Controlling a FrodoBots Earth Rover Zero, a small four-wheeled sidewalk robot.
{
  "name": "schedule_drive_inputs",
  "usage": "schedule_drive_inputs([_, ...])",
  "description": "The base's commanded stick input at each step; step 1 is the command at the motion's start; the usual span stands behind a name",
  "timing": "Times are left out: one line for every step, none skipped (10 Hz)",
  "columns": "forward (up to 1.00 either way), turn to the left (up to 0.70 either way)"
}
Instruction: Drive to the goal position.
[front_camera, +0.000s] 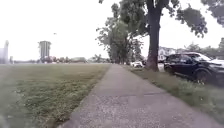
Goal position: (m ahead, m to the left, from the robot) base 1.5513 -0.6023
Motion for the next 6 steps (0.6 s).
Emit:
schedule_drive_inputs([0.70,0.00])
schedule_drive_inputs([0.70,0.00])
schedule_drive_inputs([0.70,0.00])
schedule_drive_inputs([0.70,0.00])
schedule_drive_inputs([0.70,0.00])
schedule_drive_inputs([0.70,0.00])
